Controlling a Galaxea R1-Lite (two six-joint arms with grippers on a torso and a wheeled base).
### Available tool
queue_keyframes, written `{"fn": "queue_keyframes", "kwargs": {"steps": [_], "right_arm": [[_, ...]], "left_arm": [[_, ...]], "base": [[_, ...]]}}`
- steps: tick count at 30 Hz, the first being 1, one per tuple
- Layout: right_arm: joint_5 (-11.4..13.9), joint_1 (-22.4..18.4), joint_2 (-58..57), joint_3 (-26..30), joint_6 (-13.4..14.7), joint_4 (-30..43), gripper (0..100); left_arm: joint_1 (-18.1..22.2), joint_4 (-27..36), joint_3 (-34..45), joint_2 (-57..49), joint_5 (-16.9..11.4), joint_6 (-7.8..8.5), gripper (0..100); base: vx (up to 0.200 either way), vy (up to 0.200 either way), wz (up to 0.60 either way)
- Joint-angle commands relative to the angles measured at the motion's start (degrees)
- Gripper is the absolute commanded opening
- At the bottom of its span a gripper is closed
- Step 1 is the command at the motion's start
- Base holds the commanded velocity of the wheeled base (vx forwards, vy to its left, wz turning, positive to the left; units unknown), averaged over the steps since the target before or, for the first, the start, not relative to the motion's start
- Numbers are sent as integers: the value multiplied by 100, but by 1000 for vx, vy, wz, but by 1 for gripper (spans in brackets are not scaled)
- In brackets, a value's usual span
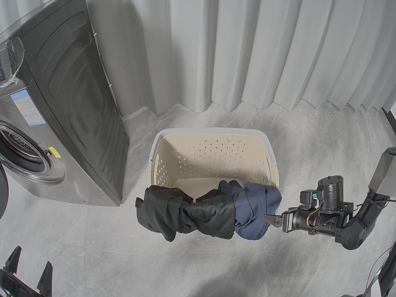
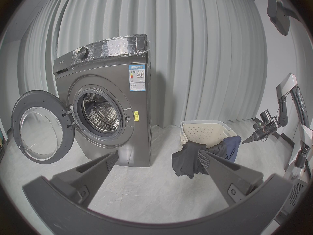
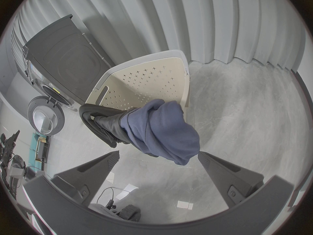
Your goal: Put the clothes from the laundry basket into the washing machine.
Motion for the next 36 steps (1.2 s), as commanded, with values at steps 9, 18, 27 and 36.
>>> {"fn": "queue_keyframes", "kwargs": {"steps": [9, 18, 27, 36], "right_arm": [[-5, 79, 712, -349, 6, -97, 100], [-5, 79, 1090, -736, 76, -352, 100], [-5, 27, 1160, -850, 85, -387, 100], [-5, 70, 1152, -885, 164, -528, 0]], "left_arm": [[2, -2, 101, -77, 0, -3, 100], [2, 7, 101, -77, -9, -3, 100], [2, 7, 101, -77, -9, -3, 100], [2, 7, 101, -77, -9, -3, 100]], "base": [[0, 0, 0], [0, 0, 0], [0, 0, 0], [0, 0, 0]]}}
